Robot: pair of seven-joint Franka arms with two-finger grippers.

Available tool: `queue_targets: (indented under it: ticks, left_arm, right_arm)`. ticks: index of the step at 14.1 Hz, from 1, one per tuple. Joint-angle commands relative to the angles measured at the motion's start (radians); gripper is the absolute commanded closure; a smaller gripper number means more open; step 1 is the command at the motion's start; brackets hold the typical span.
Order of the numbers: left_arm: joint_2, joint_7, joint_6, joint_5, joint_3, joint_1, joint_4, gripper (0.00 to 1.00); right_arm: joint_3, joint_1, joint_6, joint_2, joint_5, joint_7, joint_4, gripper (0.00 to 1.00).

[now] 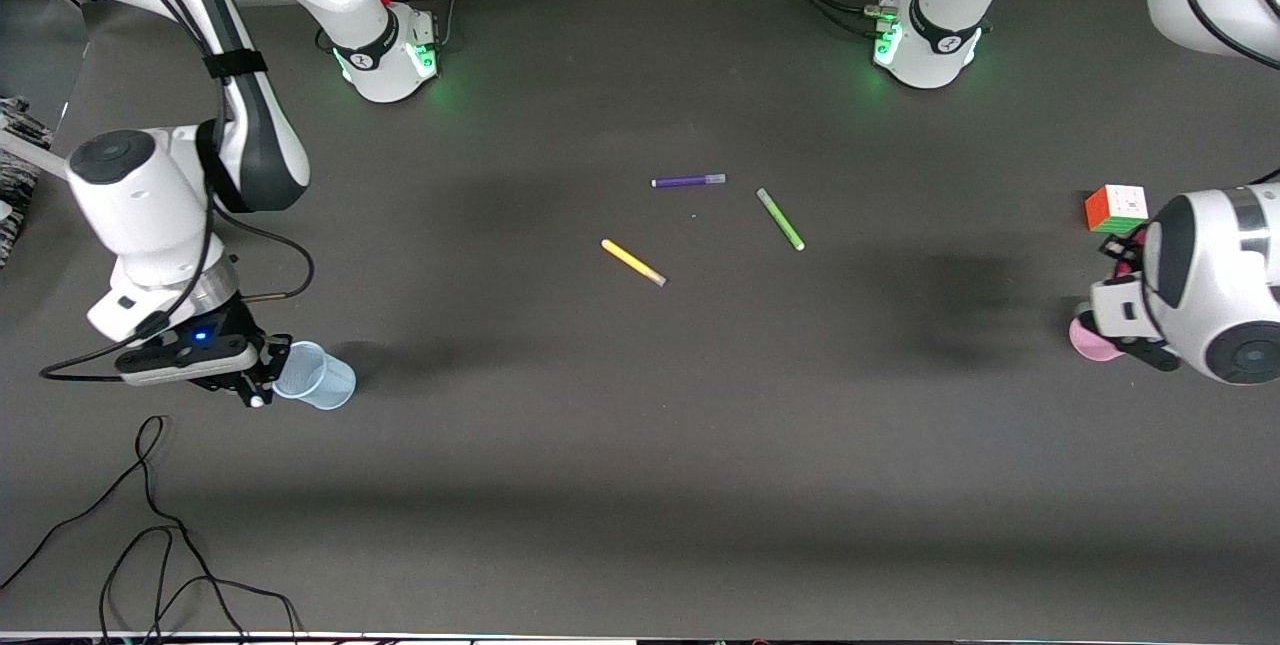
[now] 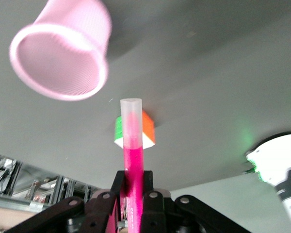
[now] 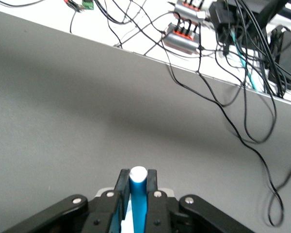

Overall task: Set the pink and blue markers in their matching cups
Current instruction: 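Carry the blue marker to the blue cup while the left gripper carries pink, then lower the blue marker into the blue cup while the left gripper lowers pink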

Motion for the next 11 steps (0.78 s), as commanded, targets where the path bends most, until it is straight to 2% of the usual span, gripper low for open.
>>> queue_targets:
  ticks: [1,3,5,7,11]
  left_arm:
    - [0.08,0.04,-0.019,0.061,-0.002,0.066,0.088,1.0]
    - [0.137,0.06,-0.01,0.073,-0.002,0.073,0.135,1.0]
    - [0.202,0.06,-0.01,0.07,-0.002,0.073,0.195,1.0]
    - [0.213,0.058,0.005,0.072,-0.002,0.071,0.203,1.0]
    - [0.24,0.052,0.076,0.067,-0.004,0.071,0.202,1.0]
  right_arm:
    - [-0.017,0.009,0.133,0.029,-0.021,-0.016,-0.033,1.0]
    - [-0.02,0.007,0.228,0.058,-0.022,-0.018,-0.065,1.0]
    - [-0.049,0.007,0.279,0.075,-0.022,-0.074,-0.085,1.0]
    - [-0.066,0.006,0.354,0.089,-0.024,-0.081,-0.125,1.0]
    - [-0.067,0.006,0.356,0.093,-0.022,-0.076,-0.132,1.0]
